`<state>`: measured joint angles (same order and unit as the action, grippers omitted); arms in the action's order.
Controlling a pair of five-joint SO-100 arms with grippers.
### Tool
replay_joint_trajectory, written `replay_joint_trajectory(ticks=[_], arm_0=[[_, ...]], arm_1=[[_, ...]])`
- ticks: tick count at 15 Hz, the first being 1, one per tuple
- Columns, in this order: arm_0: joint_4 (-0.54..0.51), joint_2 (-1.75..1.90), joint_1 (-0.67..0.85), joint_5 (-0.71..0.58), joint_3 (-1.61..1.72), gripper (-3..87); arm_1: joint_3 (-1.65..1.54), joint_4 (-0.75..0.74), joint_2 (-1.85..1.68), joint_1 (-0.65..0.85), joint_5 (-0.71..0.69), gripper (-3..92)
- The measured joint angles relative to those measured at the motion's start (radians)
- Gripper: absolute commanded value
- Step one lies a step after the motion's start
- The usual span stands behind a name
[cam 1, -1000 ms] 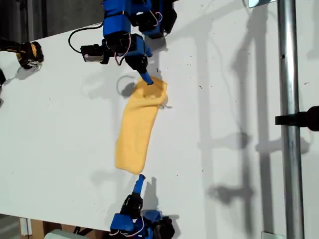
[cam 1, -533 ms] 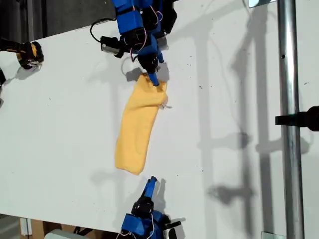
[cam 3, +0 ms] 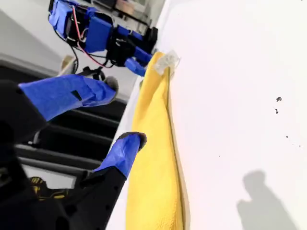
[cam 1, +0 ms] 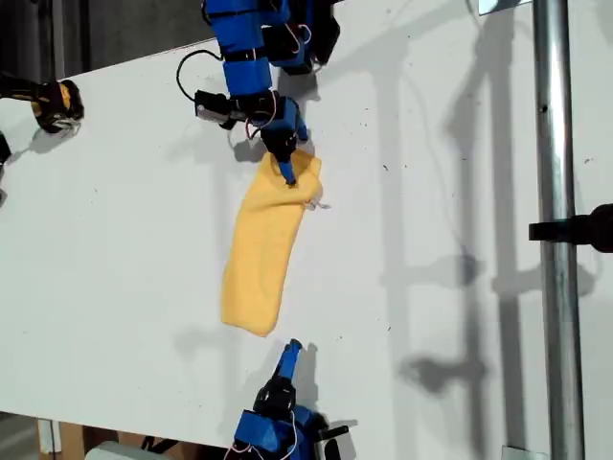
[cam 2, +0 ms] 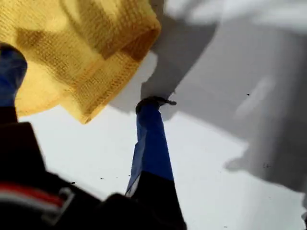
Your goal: Grasp corners of a towel and fold twice.
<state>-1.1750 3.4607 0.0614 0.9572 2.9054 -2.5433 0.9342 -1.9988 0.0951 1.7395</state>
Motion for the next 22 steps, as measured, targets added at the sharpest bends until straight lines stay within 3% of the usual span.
replay_joint_trajectory(ticks=[7,8,9,10,12,16,19,22], arm_0=[[0.0,0.0,0.0,0.0,0.002,12.0],[0.0,0.0,0.0,0.0,0.002,11.9],[0.0,0.0,-0.002,0.0,0.002,11.8],[0.0,0.0,-0.008,0.0,0.002,11.8],[0.0,0.0,-0.012,0.0,0.002,11.7],[0.0,0.0,-0.018,0.0,0.002,11.7],[0.0,0.0,-0.018,0.0,0.002,11.7],[0.0,0.0,-0.018,0.0,0.002,11.7]], arm_1=[[0.117,-0.247,0.232,0.086,-0.083,33.2],[0.149,-0.262,0.265,0.098,-0.098,27.9],[0.179,-0.27,0.295,0.11,-0.114,12.7],[0.193,-0.272,0.307,0.118,-0.12,5.5],[0.199,-0.252,0.305,0.124,-0.13,0.1],[0.12,-0.078,0.155,0.109,-0.15,-0.1],[0.103,0.187,-0.049,0.0,-0.146,-0.1],[0.057,0.477,-0.37,-0.215,0.021,-0.1]])
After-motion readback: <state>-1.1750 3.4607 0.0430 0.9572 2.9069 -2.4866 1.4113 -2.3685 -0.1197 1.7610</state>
